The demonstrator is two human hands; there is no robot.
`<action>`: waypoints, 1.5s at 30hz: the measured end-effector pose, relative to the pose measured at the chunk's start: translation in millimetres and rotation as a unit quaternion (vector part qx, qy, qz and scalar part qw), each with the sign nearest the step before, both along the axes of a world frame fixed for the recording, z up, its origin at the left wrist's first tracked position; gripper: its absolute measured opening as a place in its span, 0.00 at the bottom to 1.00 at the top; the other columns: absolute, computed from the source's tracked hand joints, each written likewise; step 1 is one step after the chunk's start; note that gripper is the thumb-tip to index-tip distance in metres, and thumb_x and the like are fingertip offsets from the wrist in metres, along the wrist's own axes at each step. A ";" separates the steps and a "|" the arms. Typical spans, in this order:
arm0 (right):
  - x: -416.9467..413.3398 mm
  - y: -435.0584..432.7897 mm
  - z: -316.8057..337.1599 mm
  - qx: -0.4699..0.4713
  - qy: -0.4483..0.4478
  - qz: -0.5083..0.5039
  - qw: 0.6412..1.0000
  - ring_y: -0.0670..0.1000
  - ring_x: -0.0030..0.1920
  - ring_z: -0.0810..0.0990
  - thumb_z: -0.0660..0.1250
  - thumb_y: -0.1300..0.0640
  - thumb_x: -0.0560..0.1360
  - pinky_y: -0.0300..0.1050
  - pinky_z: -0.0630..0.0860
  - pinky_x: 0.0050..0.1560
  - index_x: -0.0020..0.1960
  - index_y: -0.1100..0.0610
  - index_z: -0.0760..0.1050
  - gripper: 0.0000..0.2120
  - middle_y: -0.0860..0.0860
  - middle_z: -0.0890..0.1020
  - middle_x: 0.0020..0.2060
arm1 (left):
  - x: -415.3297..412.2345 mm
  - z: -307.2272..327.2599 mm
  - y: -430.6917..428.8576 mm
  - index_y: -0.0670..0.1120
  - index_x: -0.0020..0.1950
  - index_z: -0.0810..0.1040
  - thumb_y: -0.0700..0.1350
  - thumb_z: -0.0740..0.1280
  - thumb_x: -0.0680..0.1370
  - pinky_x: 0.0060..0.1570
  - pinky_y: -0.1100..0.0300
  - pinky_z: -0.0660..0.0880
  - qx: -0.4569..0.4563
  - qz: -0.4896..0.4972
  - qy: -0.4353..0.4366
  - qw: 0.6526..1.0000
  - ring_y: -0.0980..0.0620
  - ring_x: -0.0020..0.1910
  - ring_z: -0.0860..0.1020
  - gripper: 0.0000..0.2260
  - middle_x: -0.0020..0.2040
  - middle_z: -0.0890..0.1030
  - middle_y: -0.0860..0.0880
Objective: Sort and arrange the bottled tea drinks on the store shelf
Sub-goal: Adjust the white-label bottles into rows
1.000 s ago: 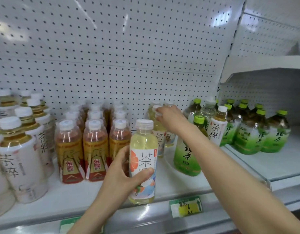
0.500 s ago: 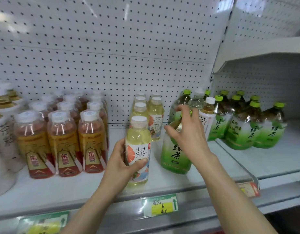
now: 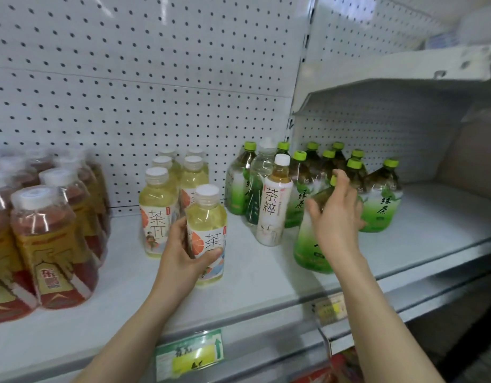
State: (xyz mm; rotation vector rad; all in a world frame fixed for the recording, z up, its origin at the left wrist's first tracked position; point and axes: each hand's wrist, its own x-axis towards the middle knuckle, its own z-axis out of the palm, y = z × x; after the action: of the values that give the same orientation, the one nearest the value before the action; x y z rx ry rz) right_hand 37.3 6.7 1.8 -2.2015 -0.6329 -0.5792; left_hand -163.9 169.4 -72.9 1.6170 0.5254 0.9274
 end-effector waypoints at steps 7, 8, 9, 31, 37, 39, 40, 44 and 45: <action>56.4 14.6 1.7 0.065 0.031 0.198 0.977 0.53 0.71 0.66 0.70 0.52 0.77 0.52 0.63 0.68 0.73 0.42 0.57 0.31 0.48 0.69 0.72 | 22.4 3.8 9.0 0.47 0.72 0.65 0.35 0.77 0.70 0.62 0.48 0.76 0.020 0.018 0.040 0.999 0.51 0.60 0.79 0.35 0.63 0.79 0.48; 62.3 17.9 2.5 0.062 0.035 0.210 0.975 0.52 0.71 0.66 0.70 0.52 0.77 0.53 0.64 0.69 0.73 0.41 0.57 0.31 0.49 0.68 0.73 | 23.9 3.9 11.6 0.47 0.72 0.65 0.37 0.77 0.70 0.62 0.46 0.76 0.028 0.019 0.056 0.998 0.50 0.60 0.80 0.35 0.63 0.79 0.48; 67.5 20.3 2.3 0.061 0.037 0.217 0.974 0.52 0.72 0.66 0.69 0.51 0.77 0.55 0.64 0.70 0.73 0.41 0.57 0.31 0.49 0.68 0.73 | 25.2 4.0 14.1 0.49 0.73 0.65 0.38 0.77 0.70 0.61 0.46 0.76 0.036 0.021 0.072 0.997 0.50 0.60 0.80 0.36 0.63 0.79 0.49; -55.2 147.4 -8.3 -0.043 0.049 0.374 0.925 0.53 0.66 0.73 0.72 0.41 0.73 0.52 0.72 0.65 0.72 0.54 0.65 0.33 0.51 0.75 0.67 | -26.6 21.5 71.8 0.49 0.75 0.65 0.35 0.70 0.77 0.64 0.51 0.74 0.029 0.117 0.136 0.983 0.49 0.65 0.77 0.29 0.66 0.77 0.50; -61.3 141.6 -28.4 0.008 0.014 0.352 0.936 0.53 0.62 0.74 0.71 0.43 0.74 0.52 0.74 0.61 0.67 0.56 0.65 0.29 0.52 0.75 0.62 | -15.0 10.2 77.6 0.49 0.72 0.67 0.42 0.77 0.71 0.46 0.58 0.82 0.059 0.160 0.155 0.973 0.57 0.51 0.81 0.32 0.64 0.77 0.51; -60.2 138.5 -29.2 0.004 0.043 0.363 0.931 0.52 0.62 0.76 0.71 0.43 0.74 0.52 0.75 0.60 0.69 0.53 0.62 0.31 0.51 0.76 0.64 | -15.6 12.6 83.4 0.50 0.74 0.64 0.42 0.78 0.70 0.52 0.53 0.80 0.059 0.139 0.165 0.975 0.52 0.57 0.79 0.37 0.68 0.74 0.52; -59.6 139.9 -26.8 -0.005 0.064 0.372 0.926 0.52 0.63 0.77 0.71 0.43 0.75 0.51 0.75 0.61 0.71 0.52 0.60 0.32 0.50 0.76 0.66 | -16.0 14.6 86.6 0.54 0.73 0.63 0.42 0.78 0.70 0.55 0.54 0.79 0.062 0.116 0.169 0.977 0.52 0.60 0.78 0.36 0.67 0.75 0.54; -61.8 150.5 -20.1 -0.022 0.092 0.383 0.919 0.52 0.70 0.72 0.70 0.43 0.76 0.53 0.71 0.68 0.77 0.51 0.58 0.36 0.49 0.72 0.71 | -14.3 20.9 96.0 0.67 0.70 0.57 0.38 0.75 0.72 0.53 0.63 0.77 0.076 0.038 0.187 0.979 0.60 0.58 0.78 0.39 0.59 0.80 0.60; -64.4 152.1 -20.7 -0.018 0.093 0.378 0.921 0.52 0.70 0.71 0.70 0.42 0.76 0.54 0.70 0.68 0.76 0.52 0.58 0.36 0.49 0.71 0.71 | -15.1 19.7 98.4 0.67 0.71 0.58 0.37 0.74 0.72 0.55 0.62 0.77 0.072 0.032 0.181 0.980 0.61 0.58 0.79 0.40 0.59 0.80 0.61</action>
State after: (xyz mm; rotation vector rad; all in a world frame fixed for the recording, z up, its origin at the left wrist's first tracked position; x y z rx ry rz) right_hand -27.0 158.7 -18.9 -1.8064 -1.2958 0.0476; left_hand -179.0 267.7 -53.2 1.9245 0.7789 0.7311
